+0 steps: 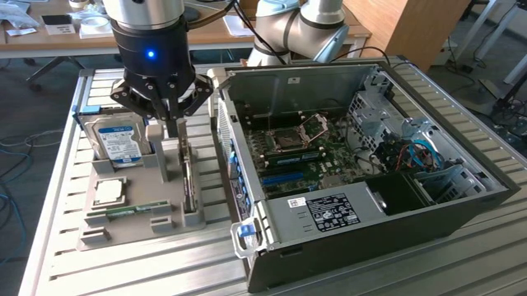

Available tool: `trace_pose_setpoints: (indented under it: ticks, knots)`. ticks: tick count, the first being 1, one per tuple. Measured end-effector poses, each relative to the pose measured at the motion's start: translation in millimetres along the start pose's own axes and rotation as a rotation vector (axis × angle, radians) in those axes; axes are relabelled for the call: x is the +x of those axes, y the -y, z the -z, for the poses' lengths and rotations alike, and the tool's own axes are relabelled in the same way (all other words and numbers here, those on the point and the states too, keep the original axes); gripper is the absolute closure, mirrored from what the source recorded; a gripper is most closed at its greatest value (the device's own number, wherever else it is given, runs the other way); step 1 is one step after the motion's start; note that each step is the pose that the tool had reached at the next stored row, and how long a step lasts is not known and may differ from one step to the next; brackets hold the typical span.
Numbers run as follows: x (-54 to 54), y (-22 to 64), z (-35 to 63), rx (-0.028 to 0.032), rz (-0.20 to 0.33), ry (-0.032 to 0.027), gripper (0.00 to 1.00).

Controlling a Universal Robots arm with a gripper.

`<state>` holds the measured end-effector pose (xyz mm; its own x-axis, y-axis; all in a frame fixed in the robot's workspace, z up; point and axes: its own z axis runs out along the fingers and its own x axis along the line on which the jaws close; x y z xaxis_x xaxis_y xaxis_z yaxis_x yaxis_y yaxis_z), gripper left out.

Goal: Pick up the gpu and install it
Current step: 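Pick up the gpu and move the gpu toward the slot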

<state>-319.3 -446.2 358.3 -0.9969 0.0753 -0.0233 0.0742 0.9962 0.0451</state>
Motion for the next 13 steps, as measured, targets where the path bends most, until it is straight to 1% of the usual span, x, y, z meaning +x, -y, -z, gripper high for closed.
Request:
trace_pose_setpoints:
  ticks: [2,4,5,7,8,9,13]
  knots:
    - [0.0,0.0,0.0,0.0,0.0,0.0,0.89]
    - [0.0,0.0,0.0,0.0,0.0,0.0,0.77]
    - [0.0,0.0,0.0,0.0,0.0,0.0,0.77]
    - [0.0,0.0,0.0,0.0,0.0,0.0,0.65]
    - [0.0,0.0,0.0,0.0,0.0,0.0,0.65]
    - [0.0,0.0,0.0,0.0,0.0,0.0,0.58]
    - [0.0,0.0,-0.3,0.0,0.0,0.0,0.58]
